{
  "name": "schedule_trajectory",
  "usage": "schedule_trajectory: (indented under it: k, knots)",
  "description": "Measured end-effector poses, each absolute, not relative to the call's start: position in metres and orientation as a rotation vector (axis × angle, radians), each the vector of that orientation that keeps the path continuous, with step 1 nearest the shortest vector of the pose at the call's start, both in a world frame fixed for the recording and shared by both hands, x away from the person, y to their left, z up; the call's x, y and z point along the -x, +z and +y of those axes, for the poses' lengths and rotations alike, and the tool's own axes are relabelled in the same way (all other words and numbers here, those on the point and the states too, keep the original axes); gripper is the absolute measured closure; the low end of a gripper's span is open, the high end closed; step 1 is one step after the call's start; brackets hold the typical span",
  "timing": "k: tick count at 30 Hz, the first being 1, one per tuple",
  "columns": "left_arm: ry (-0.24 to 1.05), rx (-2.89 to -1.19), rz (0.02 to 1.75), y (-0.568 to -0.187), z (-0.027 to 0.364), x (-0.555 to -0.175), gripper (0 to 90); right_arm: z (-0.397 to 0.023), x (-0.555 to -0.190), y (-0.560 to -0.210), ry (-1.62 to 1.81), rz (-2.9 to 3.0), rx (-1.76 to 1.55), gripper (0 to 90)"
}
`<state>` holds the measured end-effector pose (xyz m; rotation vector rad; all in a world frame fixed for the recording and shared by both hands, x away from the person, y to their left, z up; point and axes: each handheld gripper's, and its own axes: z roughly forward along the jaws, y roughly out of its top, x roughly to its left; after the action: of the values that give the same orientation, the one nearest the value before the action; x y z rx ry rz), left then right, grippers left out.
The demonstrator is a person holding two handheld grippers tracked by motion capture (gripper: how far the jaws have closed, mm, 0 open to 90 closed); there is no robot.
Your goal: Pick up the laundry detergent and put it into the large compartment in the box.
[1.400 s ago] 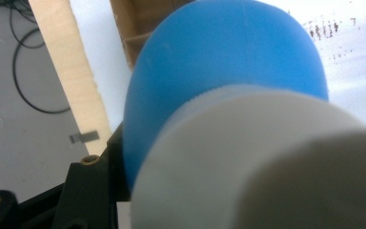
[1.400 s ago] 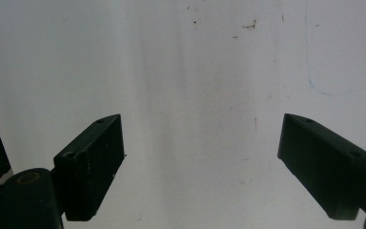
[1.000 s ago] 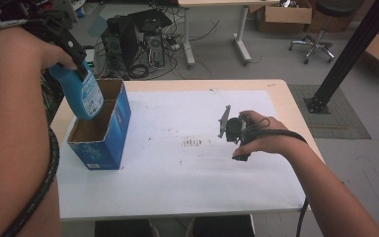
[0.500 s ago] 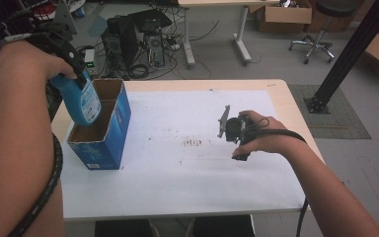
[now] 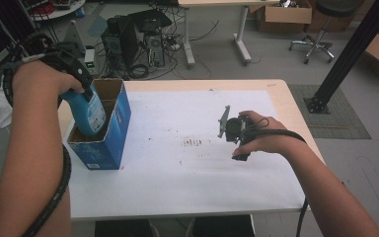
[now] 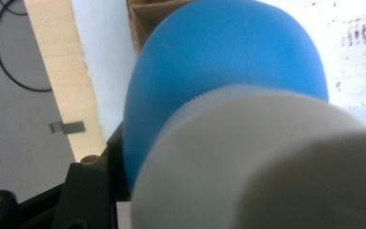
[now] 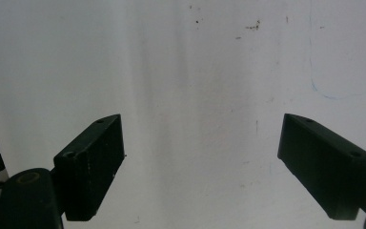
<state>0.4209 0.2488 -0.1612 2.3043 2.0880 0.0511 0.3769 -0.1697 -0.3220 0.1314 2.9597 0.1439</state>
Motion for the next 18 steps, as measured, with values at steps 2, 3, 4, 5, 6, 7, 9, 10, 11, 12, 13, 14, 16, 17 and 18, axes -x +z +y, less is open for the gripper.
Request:
schedule_trajectory:
  k: [2,3,4,5,6,7,9,10,11,12,13,14,16,17,18]
  knots:
    - [0.046,-2.305,2.091,-0.168,0.248,-0.421,40.7,-0.17,-0.377,-0.322,0.149,2.959,-0.134,15.8]
    - [0.043,-2.313,2.088,-0.171,0.248,-0.422,40.6,-0.17,-0.377,-0.322,0.15,2.959,-0.135,15.8]
    - [0.044,-2.31,2.089,-0.175,0.248,-0.422,40.7,-0.17,-0.377,-0.321,0.15,2.959,-0.136,15.8]
    - [0.041,-2.315,2.086,-0.178,0.249,-0.422,40.6,-0.171,-0.377,-0.321,0.155,2.958,-0.136,15.8]
    - [0.038,-2.312,2.088,-0.182,0.248,-0.423,40.7,-0.171,-0.377,-0.321,0.151,2.958,-0.141,15.8]
    - [0.034,-2.31,2.089,-0.185,0.249,-0.423,40.6,-0.171,-0.377,-0.321,0.148,2.958,-0.141,15.8]
    - [0.027,-2.31,2.091,-0.191,0.249,-0.423,40.6,-0.172,-0.377,-0.321,0.15,2.959,-0.144,15.8]
    - [0.022,-2.311,2.092,-0.194,0.249,-0.424,40.6,-0.172,-0.377,-0.321,0.151,2.959,-0.144,15.8]
    - [0.02,-2.315,2.09,-0.197,0.25,-0.424,40.6,-0.172,-0.377,-0.321,0.147,2.959,-0.144,15.8]
    - [0.017,-2.318,2.091,-0.199,0.25,-0.424,40.6,-0.172,-0.377,-0.322,0.15,2.96,-0.147,15.8]
    - [0.02,-2.318,2.092,-0.202,0.25,-0.424,40.6,-0.172,-0.377,-0.322,0.146,2.961,-0.147,15.8]
    - [0.019,-2.32,2.09,-0.204,0.249,-0.424,40.6,-0.172,-0.377,-0.322,0.146,2.963,-0.146,15.8]
    - [0.017,-2.312,2.093,-0.209,0.25,-0.425,40.6,-0.172,-0.378,-0.322,0.139,2.962,-0.144,15.8]
    - [0.013,-2.315,2.091,-0.211,0.25,-0.425,40.6,-0.172,-0.378,-0.322,0.143,2.964,-0.148,15.8]
    - [0.007,-2.307,2.096,-0.214,0.25,-0.425,40.6,-0.172,-0.378,-0.322,0.141,2.962,-0.145,15.8]
